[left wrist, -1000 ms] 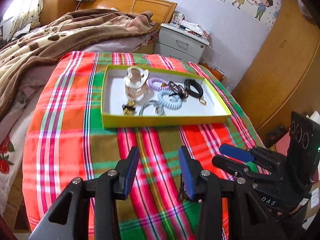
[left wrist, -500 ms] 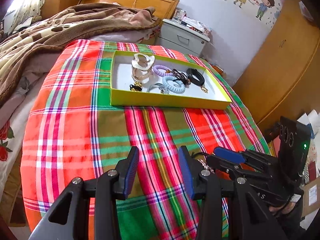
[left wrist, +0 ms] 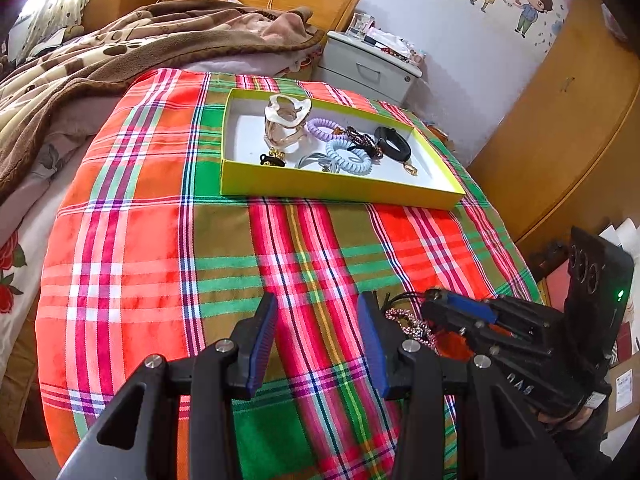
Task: Organize jewelry
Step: 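Grasp the black cord with the teal bead using the right tool, then hold the black cord up with the right tool while the left tool grasps the gold chain pendant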
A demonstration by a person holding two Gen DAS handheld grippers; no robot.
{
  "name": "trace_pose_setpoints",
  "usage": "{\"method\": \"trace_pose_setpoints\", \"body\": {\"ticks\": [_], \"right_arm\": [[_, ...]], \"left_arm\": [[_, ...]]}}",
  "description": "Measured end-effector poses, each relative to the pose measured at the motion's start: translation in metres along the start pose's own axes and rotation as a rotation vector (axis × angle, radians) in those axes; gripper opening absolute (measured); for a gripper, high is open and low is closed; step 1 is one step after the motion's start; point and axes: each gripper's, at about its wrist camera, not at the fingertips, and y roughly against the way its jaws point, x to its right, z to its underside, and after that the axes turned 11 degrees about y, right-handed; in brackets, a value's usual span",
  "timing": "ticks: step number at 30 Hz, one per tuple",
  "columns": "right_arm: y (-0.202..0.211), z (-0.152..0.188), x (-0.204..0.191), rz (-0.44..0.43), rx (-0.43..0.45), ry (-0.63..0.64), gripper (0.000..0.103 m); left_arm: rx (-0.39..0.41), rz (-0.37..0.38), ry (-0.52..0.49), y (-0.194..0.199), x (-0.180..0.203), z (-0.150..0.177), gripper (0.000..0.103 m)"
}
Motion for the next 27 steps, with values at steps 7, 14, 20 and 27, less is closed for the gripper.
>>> {"method": "trace_pose_setpoints", "body": {"ticks": [7, 14, 20, 27], "right_arm": [[0.016, -0.004, 0.019, -0.237, 0.117, -0.156, 0.016], [0.025, -0.004, 0.032, -0.308, 0.189, -0.247, 0.016], [0.037, -0.002, 0.034, -0.227, 0.232, -0.244, 0.016], [0.048, 0.007, 0.032, -0.192, 0.242, -0.213, 0.016]], "left_arm": [[0.001, -0.006, 0.001, 0.001, 0.001, 0.000, 0.043], [-0.002, -0.015, 0.008, 0.000, 0.000, 0.001, 0.043], [-0.020, -0.007, -0.012, -0.004, 0.005, 0.004, 0.043], [-0.056, 0.036, -0.163, -0.012, 0.029, 0.017, 0.051]]}}
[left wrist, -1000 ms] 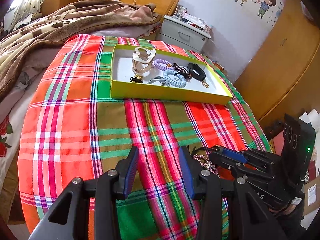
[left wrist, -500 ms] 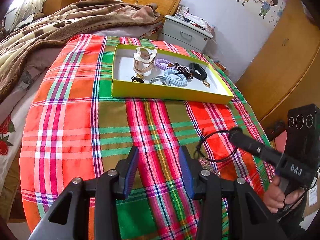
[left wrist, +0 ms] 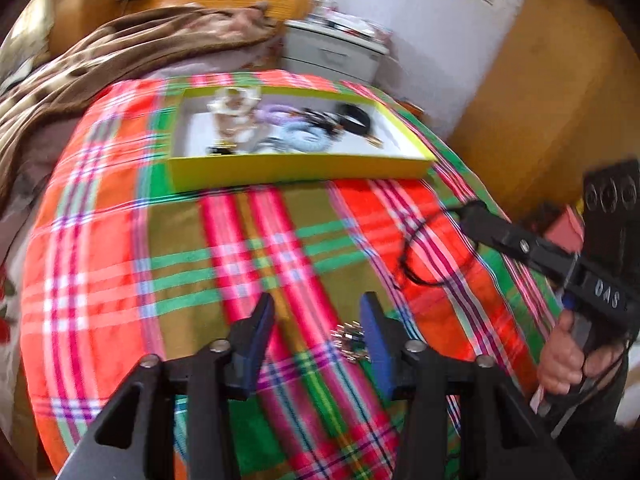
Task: Organize jewelry
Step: 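Hold the black cord up with the right tool while the left tool grasps the gold chain pendant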
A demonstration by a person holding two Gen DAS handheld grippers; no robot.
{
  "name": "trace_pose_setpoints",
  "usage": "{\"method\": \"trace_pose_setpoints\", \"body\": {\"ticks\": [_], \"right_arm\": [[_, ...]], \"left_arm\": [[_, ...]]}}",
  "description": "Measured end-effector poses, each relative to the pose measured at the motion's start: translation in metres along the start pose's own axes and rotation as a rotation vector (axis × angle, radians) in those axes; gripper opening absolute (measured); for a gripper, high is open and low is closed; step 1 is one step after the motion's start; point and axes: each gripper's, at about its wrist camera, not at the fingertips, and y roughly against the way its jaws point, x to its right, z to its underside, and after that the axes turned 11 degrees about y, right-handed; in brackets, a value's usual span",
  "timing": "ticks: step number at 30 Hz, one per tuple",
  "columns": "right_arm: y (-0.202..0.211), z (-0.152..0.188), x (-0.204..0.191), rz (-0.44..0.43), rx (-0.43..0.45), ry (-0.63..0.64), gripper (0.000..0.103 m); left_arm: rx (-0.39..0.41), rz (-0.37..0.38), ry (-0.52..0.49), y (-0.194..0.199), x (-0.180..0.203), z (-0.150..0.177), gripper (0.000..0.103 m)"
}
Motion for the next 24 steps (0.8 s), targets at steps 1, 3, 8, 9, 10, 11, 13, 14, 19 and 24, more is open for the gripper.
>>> {"method": "trace_pose_setpoints", "body": {"ticks": [1, 3, 8, 9, 10, 11, 13, 14, 19, 24], "right_arm": [[0.003, 0.002, 0.002, 0.005, 0.007, -0.005, 0.016], [0.013, 0.007, 0.006, 0.023, 0.016, -0.011, 0.016], [0.030, 0.013, 0.014, 0.048, 0.036, -0.028, 0.016], [0.033, 0.015, 0.015, 0.051, 0.039, -0.033, 0.016], [0.036, 0.016, 0.016, 0.051, 0.043, -0.037, 0.016], [0.037, 0.016, 0.017, 0.051, 0.045, -0.039, 0.016], [0.039, 0.018, 0.018, 0.051, 0.048, -0.043, 0.016], [0.039, 0.019, 0.016, 0.049, 0.050, -0.044, 0.016], [0.039, 0.021, 0.014, 0.041, 0.047, -0.043, 0.016], [0.039, 0.021, 0.013, 0.039, 0.046, -0.042, 0.016]], "left_arm": [[-0.010, -0.007, -0.022, -0.003, 0.004, 0.002, 0.051], [-0.016, -0.017, -0.059, -0.006, 0.011, 0.005, 0.051], [-0.031, -0.018, -0.164, -0.010, 0.029, 0.015, 0.051], [-0.033, -0.024, -0.189, -0.010, 0.032, 0.017, 0.051], [-0.037, -0.028, -0.210, -0.011, 0.035, 0.019, 0.051], [-0.045, -0.032, -0.229, -0.012, 0.037, 0.021, 0.051], [-0.058, -0.051, -0.253, -0.014, 0.040, 0.024, 0.052], [-0.056, -0.070, -0.264, -0.015, 0.041, 0.025, 0.052], [-0.057, -0.123, -0.315, -0.020, 0.047, 0.028, 0.052], [-0.059, -0.135, -0.315, -0.028, 0.052, 0.023, 0.053]]}}
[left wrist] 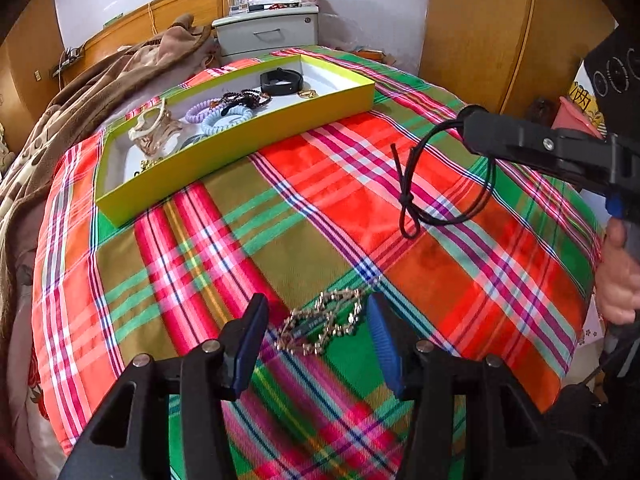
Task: Organize jewelry
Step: 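Hold the black cord up with the right tool while the left tool grasps the gold chain pendant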
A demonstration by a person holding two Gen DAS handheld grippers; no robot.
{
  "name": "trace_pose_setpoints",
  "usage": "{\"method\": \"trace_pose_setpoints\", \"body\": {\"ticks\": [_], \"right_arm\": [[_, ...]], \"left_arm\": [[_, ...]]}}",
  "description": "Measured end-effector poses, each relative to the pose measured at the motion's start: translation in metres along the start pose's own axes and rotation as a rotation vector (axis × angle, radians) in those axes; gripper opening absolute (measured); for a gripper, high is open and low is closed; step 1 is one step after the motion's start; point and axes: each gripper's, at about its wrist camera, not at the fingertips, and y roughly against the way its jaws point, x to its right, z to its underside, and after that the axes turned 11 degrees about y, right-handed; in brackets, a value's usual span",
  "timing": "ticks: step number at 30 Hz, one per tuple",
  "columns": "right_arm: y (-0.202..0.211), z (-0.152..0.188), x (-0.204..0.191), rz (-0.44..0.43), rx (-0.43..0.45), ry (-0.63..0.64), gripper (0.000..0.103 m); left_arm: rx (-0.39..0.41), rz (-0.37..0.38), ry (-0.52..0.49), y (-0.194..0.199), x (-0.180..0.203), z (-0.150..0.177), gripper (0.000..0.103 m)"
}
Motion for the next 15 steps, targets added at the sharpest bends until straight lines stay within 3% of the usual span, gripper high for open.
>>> {"method": "trace_pose_setpoints", "body": {"ticks": [8, 11, 15], "right_arm": [[-0.0013, 0.0011, -0.0007, -0.005, -0.002, 0.003, 0.016], [-0.0027, 0.0013, -0.0006, -0.005, -0.005, 0.002, 0.016], [-0.0039, 0.0009, 0.0002, -0.003, -0.005, 0.000, 0.016]], "left_arm": [[0.008, 0.005, 0.023, 0.0023, -0.0026, 0.0039, 0.051], [0.011, 0.002, 0.023, 0.0045, -0.0017, 0.0054, 0.040], [0.013, 0.004, 0.026, 0.0056, -0.0015, 0.0068, 0.039]]}}
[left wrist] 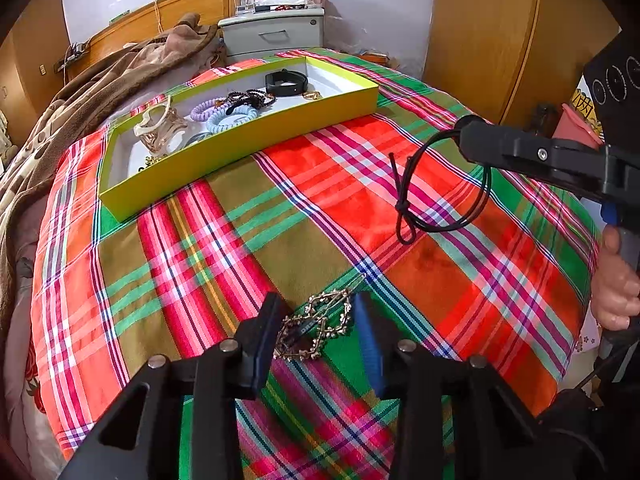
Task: Organize jewelry
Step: 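Hold the black cord up with the right tool while the left tool grasps the gold chain pendant, then carry the black cord and gold pendant into the box and open both tools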
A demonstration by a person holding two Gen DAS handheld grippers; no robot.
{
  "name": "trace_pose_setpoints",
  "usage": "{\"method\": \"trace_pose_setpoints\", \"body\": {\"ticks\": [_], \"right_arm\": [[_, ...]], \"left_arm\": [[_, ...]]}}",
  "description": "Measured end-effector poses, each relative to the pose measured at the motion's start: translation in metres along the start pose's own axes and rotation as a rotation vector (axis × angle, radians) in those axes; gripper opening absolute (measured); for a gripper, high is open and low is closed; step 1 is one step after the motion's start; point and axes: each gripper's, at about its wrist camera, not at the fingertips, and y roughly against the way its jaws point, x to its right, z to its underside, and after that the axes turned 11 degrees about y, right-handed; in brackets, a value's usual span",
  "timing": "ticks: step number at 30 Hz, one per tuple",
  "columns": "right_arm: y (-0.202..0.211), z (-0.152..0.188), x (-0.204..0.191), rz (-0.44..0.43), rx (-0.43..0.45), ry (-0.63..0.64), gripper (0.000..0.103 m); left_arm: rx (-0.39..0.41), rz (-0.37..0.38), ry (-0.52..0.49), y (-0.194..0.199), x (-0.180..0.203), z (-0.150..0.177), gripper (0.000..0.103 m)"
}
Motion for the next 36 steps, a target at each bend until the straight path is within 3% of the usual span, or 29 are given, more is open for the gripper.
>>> {"method": "trace_pose_setpoints", "body": {"ticks": [22, 36], "right_arm": [[-0.002, -0.011, -0.001, 0.017, 0.000, 0.023, 0.016], [-0.014, -0.048, 0.002, 0.054, 0.008, 0.069, 0.016]], "left_arm": [[0.071, 0.001, 0.077, 0.020, -0.016, -0.017, 0.039], [0.139, -0.015, 0.130, 0.029, -0.040, -0.058, 0.039]]}}
